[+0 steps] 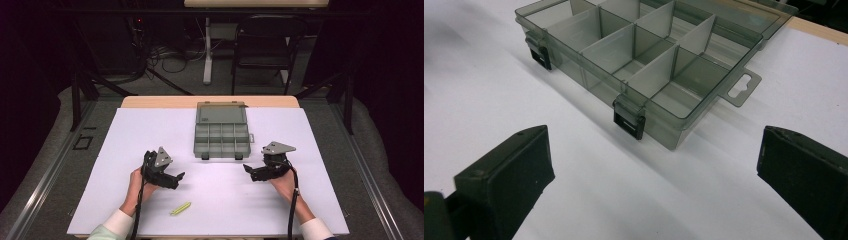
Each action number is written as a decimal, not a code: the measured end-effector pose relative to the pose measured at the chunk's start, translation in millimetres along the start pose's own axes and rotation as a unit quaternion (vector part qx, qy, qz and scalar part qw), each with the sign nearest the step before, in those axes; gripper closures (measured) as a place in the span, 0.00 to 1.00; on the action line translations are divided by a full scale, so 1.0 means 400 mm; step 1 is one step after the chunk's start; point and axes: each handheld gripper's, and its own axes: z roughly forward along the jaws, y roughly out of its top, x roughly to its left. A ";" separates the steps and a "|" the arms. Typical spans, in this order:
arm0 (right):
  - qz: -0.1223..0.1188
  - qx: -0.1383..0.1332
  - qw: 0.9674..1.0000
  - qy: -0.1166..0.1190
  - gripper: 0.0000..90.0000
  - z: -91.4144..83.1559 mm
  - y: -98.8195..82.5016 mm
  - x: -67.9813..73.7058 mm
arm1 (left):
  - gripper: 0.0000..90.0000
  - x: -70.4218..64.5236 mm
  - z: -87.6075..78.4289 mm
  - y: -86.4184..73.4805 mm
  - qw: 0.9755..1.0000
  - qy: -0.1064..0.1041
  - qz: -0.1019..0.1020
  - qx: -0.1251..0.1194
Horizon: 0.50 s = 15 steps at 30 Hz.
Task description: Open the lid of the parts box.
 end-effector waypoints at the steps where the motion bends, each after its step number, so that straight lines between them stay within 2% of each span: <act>1: 0.001 -0.002 1.000 0.001 0.00 -0.002 -0.002 0.003 | 0.02 -0.002 -0.002 -0.002 1.000 0.000 0.001 0.000; 12: 0.001 -0.009 1.000 0.006 0.00 -0.022 -0.013 0.015 | 0.01 -0.020 -0.015 -0.028 1.000 -0.004 -0.014 0.001; 15: -0.002 -0.010 1.000 0.007 0.00 -0.024 -0.015 0.018 | 0.00 -0.026 -0.021 -0.031 1.000 -0.005 -0.012 0.001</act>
